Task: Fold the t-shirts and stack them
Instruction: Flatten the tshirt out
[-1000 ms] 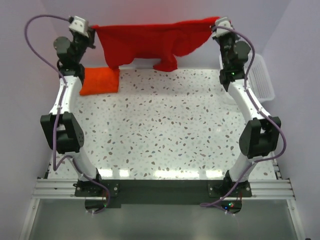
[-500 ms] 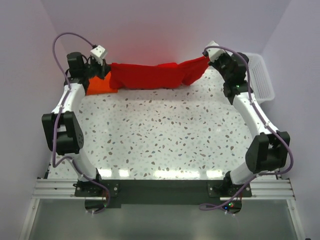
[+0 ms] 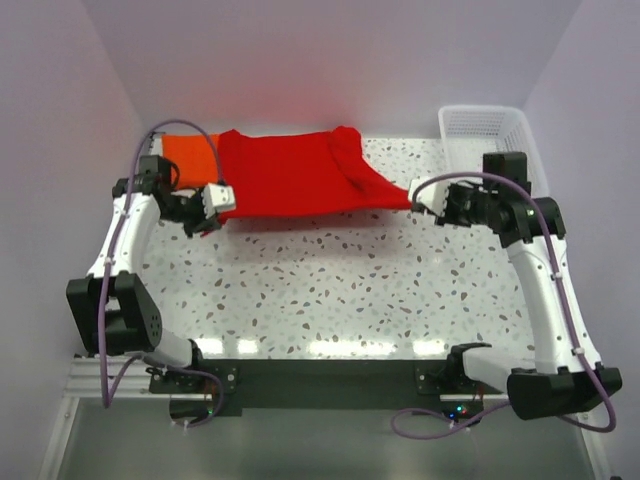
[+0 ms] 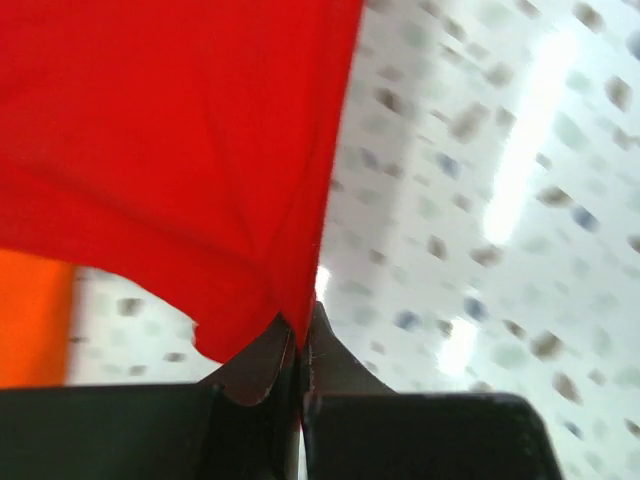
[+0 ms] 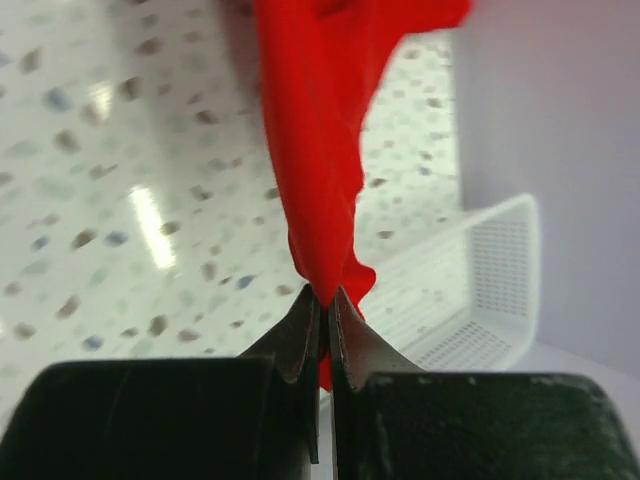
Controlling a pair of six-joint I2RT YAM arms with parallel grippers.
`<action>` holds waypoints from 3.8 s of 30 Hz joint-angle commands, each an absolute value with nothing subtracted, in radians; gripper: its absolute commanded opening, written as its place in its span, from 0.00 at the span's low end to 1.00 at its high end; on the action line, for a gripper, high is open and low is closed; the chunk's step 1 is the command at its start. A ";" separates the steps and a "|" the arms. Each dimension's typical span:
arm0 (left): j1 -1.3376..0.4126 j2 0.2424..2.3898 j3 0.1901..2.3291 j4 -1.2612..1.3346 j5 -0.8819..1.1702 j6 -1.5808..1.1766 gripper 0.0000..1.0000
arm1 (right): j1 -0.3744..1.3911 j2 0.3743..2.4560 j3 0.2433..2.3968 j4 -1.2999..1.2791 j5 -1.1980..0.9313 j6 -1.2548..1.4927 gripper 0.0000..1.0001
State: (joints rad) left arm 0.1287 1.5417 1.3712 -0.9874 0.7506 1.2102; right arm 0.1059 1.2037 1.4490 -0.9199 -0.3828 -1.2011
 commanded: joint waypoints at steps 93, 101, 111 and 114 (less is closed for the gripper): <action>0.146 1.962 1.539 -0.833 0.523 0.523 0.45 | 0.170 2.436 2.137 -0.810 -0.089 -0.494 0.06; -0.124 1.777 1.401 -0.833 0.672 0.777 0.45 | 0.118 2.448 2.158 -0.775 0.052 -0.466 0.02; -0.596 1.647 1.151 -0.525 0.916 0.715 0.51 | 0.117 2.004 1.901 -0.920 -0.225 -0.390 0.20; -0.728 1.695 1.151 -0.411 0.939 0.623 0.52 | 0.117 1.856 1.738 -0.979 -0.309 -0.396 0.20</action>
